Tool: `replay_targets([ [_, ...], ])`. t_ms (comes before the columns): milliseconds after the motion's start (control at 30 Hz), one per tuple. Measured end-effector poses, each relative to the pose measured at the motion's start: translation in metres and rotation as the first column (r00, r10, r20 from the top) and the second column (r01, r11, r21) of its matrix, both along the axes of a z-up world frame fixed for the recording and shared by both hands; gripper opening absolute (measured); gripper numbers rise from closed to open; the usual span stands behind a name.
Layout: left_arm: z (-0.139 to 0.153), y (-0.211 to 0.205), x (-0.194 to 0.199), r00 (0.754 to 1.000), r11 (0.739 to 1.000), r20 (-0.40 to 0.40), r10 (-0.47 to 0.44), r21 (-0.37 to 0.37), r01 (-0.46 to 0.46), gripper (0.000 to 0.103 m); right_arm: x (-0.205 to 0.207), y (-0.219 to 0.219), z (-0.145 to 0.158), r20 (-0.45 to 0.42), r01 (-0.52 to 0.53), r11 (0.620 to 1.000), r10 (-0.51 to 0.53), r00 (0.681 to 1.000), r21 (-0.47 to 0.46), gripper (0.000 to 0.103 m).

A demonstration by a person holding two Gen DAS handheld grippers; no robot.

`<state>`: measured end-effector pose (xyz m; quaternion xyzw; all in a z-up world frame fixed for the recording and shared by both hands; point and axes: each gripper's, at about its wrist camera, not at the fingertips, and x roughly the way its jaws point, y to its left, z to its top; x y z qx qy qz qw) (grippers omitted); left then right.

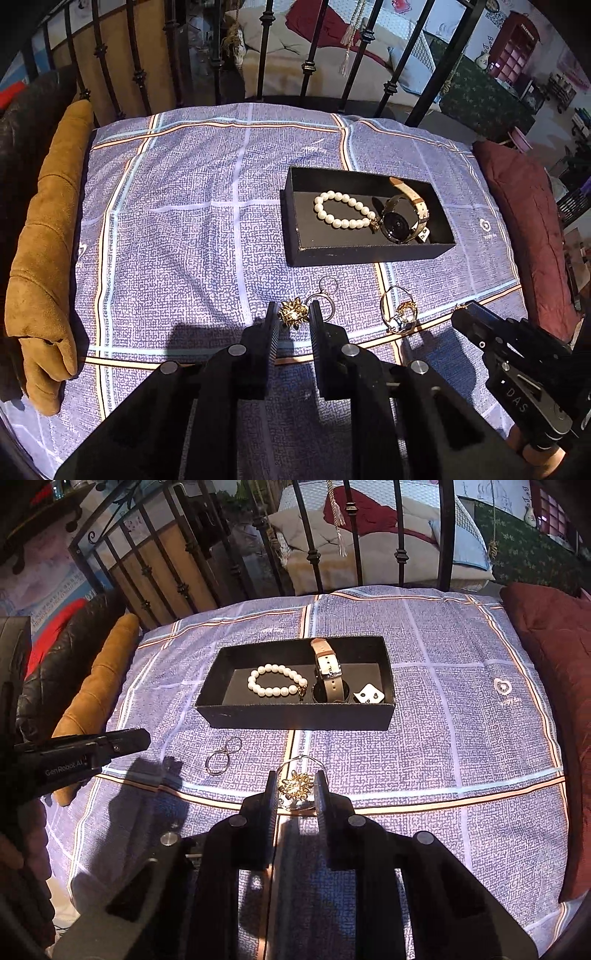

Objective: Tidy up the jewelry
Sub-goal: 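Carry the gold flower pendant into the box and open the left tool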

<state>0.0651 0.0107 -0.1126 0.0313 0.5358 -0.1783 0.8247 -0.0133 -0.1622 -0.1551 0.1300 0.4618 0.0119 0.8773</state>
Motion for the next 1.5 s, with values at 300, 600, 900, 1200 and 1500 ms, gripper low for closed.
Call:
replay_targets([
  [300, -0.003, -0.015, -0.001, 1.000, 1.000, -0.006, -0.024, 0.013, 0.024, 0.016, 0.004, 0.000, 0.008, 0.025, -0.006, 1.000, 0.006, 1.000, -0.020, 0.020],
  [600, 0.002, -0.034, 0.012, 0.999, 0.999, 0.031, -0.027, 0.031, 0.026, 0.016, 0.028, -0.014, 0.023, 0.078, 0.004, 0.998, 0.001, 0.997, -0.059, 0.020],
  [900, 0.017, -0.053, 0.034, 0.994, 0.999, 0.102, -0.040, 0.029, 0.037, 0.016, 0.065, -0.035, 0.040, 0.140, 0.056, 0.993, -0.042, 0.989, -0.100, 0.020],
  [1200, 0.012, -0.063, 0.055, 0.993, 0.999, 0.108, -0.044, 0.031, 0.040, 0.016, 0.086, -0.039, 0.033, 0.128, 0.058, 0.990, -0.042, 0.991, -0.126, 0.020],
  [1500, 0.008, -0.069, 0.064, 0.994, 0.998, 0.097, -0.054, 0.024, 0.052, 0.016, 0.093, -0.046, 0.030, 0.120, 0.065, 0.989, -0.050, 0.992, -0.130, 0.020],
])
